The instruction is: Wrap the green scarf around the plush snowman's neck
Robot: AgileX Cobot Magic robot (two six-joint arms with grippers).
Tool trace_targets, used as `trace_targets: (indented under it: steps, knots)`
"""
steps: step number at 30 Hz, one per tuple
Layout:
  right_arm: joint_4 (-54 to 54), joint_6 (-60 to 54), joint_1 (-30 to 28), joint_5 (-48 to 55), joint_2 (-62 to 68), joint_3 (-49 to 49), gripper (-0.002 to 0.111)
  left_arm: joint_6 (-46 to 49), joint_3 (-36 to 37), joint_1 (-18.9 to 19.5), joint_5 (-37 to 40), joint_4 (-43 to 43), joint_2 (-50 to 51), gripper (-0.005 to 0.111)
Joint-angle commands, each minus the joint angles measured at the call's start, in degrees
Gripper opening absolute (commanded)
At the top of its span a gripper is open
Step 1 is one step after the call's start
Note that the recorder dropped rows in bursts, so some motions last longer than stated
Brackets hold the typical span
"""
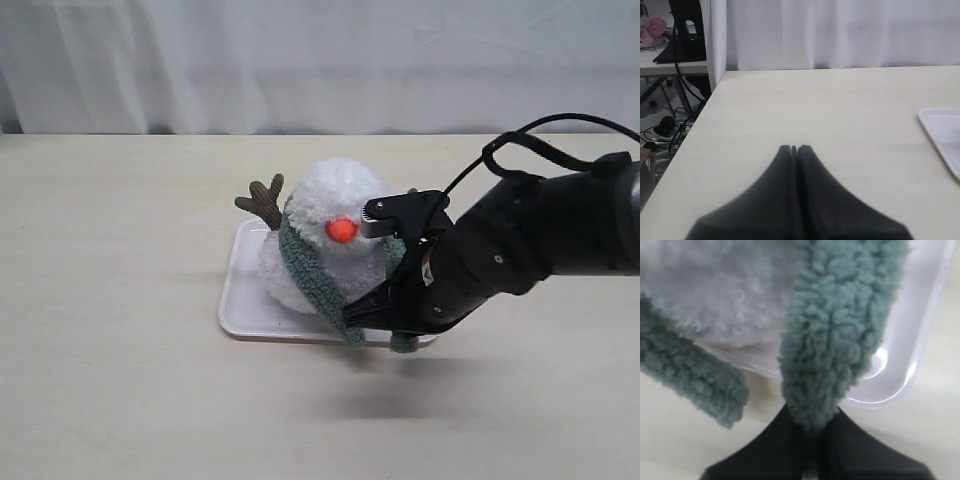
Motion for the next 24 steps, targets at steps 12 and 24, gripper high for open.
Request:
trace_targets:
  steps: [12,24]
  knots:
    - [29.11,-23.44,-0.40,1.14,-0.49,-3.16,0.004,0.00,0.19,-0.03,-0.69,-0.14,-0.21,0.000]
    - [34.93,-26.84,-0.40,-4.38,4.10,-3.16,0.004,0.00,0.19,-0.03,-0.69,-0.14,-0.21,0.000]
